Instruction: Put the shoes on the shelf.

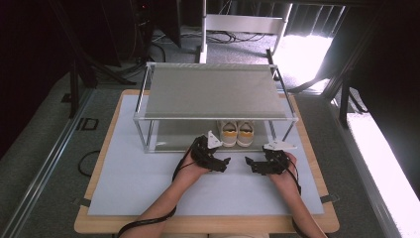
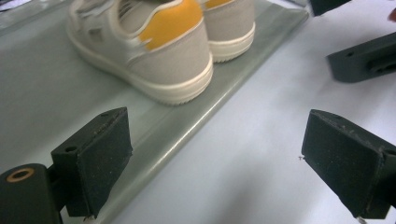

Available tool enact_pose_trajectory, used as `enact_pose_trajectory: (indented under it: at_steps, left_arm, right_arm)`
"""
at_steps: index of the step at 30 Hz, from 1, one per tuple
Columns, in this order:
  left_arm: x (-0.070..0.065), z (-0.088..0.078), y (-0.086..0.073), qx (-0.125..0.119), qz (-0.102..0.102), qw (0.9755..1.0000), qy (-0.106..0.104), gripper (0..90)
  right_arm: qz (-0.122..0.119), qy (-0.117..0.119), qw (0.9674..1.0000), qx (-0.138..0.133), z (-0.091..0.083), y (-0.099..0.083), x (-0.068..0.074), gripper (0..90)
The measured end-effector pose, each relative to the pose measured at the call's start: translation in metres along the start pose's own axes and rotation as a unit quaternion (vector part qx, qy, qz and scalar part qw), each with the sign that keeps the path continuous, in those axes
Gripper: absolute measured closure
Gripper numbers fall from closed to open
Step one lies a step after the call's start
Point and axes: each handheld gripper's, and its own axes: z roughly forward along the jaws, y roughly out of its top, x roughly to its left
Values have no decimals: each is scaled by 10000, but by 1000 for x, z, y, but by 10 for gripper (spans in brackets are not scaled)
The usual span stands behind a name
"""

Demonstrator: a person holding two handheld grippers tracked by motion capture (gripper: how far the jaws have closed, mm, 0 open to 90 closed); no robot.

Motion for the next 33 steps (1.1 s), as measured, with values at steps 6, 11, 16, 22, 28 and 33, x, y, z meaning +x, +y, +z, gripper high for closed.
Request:
enact_pose_trajectory:
  at_steps: [6,11,16,22,28,33]
  left_arm:
    - [4,-16,-14,-59,-76,9999,48,82]
    - [5,-28,-25,-79,-8,9999,113,82]
    - [6,-40,-34,-117,-30,9998,158,82]
    - [8,-52,-47,-159,-34,9995,256,82]
    - [13,-66,-60,-228,-155,9991,326,83]
    - [17,-72,-72,-184,-106,9989,420,83]
  right_arm:
    - [-84,-35,9999,-103,-13,-13,-2,132]
    - [54,-128,9997,-190,-24,-22,-9,129]
    - [114,-266,9993,-229,-33,-31,-15,129]
    - [260,-381,9987,-231,-42,-41,-20,125]
    - [193,-533,9981,-254,-52,-47,-23,125]
    - [191,-660,9972,-280,-57,-54,-29,124]
